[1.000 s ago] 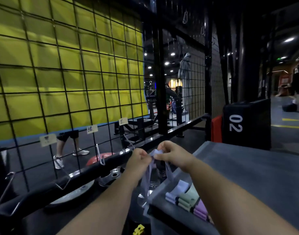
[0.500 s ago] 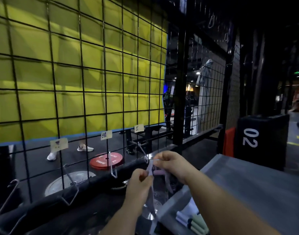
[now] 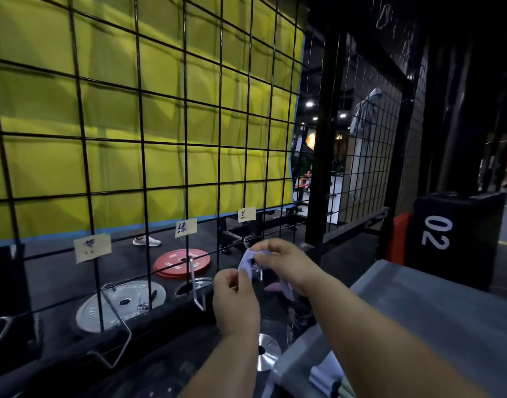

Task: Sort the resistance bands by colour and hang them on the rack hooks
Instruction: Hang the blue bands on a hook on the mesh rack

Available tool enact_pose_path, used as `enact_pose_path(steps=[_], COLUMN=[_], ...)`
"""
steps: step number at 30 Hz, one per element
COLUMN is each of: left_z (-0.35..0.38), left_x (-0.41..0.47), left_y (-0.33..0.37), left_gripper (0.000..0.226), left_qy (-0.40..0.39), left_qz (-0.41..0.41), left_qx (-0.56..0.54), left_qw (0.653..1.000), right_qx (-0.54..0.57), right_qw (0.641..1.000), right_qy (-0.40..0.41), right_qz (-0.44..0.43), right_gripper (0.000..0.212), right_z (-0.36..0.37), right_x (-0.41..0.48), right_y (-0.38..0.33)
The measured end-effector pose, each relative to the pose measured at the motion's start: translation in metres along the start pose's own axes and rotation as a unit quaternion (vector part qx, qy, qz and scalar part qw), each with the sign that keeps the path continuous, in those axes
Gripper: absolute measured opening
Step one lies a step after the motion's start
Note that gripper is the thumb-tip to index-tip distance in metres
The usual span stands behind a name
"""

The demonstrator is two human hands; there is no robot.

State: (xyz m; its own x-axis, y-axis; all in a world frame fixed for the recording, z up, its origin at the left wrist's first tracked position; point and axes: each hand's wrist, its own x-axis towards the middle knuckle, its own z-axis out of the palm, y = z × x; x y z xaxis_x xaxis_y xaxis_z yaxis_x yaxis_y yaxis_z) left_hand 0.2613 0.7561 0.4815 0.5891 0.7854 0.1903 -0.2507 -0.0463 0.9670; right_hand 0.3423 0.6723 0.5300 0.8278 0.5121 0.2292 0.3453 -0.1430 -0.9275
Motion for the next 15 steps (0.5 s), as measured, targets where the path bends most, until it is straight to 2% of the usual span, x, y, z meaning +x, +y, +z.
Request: enact_pose_path(steps=[3, 7, 15], left_z=[0.006, 0.010, 0.012], left_x=[-0.001, -0.003, -0.004], left_y=[0.003, 0.003, -0.006], left_gripper=[0.007, 0.009, 0.014], left_qy=[0.006, 0.007, 0.079], left_qz=[-0.007, 0.003, 0.014], left_qx=[0.006, 0.017, 0.031], left_qw=[1.000, 1.000, 0.996], right_qx=[-0.029, -0.065, -0.096], right_qw=[0.999, 0.998, 0.994], right_qy=[-0.007, -0.021, -0.045], right_qz=[-0.014, -0.016, -0.019], right_gripper=[0.012, 0.011, 0.009], right_z=[-0.002, -0.005, 0.003], right_x=[0.008, 0.017, 0.023], right_y=[0.003, 0.007, 0.016])
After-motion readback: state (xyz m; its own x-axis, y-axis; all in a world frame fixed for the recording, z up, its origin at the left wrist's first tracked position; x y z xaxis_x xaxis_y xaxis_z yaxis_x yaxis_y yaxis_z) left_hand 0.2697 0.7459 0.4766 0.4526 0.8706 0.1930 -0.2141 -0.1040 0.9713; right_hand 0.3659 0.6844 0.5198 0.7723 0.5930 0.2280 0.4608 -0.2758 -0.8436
